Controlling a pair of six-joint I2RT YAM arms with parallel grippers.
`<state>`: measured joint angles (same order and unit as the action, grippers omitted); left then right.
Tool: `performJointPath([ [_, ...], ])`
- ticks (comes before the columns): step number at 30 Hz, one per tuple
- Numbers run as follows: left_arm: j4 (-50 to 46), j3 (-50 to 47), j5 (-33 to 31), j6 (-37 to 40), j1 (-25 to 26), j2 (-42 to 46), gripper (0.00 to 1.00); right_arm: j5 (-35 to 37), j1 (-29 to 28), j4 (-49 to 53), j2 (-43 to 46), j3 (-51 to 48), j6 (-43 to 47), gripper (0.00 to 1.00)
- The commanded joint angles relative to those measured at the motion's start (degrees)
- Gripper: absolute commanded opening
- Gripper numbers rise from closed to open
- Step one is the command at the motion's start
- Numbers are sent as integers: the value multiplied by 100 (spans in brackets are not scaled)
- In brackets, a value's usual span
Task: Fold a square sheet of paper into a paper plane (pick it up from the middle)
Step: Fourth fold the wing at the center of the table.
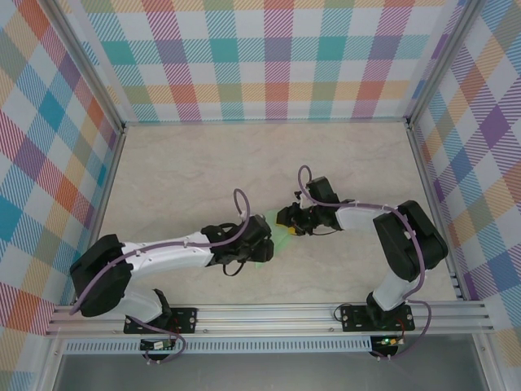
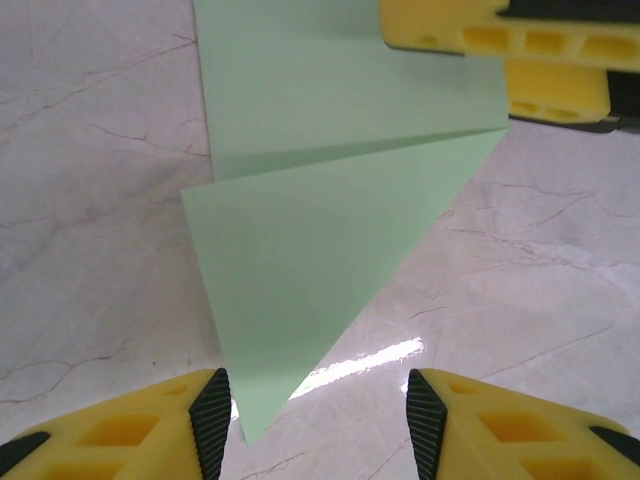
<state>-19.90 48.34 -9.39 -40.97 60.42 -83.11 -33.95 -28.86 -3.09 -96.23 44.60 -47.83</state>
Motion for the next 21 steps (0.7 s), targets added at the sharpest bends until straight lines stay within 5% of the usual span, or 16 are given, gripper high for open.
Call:
performJointPath([
  [1,-376,341,-873,-182,259,-350,52,-219,30,222,122,164,171,37],
  [21,-556,790,-1688,-176,831,-1502,51,-330,30,195,50,247,64,37],
])
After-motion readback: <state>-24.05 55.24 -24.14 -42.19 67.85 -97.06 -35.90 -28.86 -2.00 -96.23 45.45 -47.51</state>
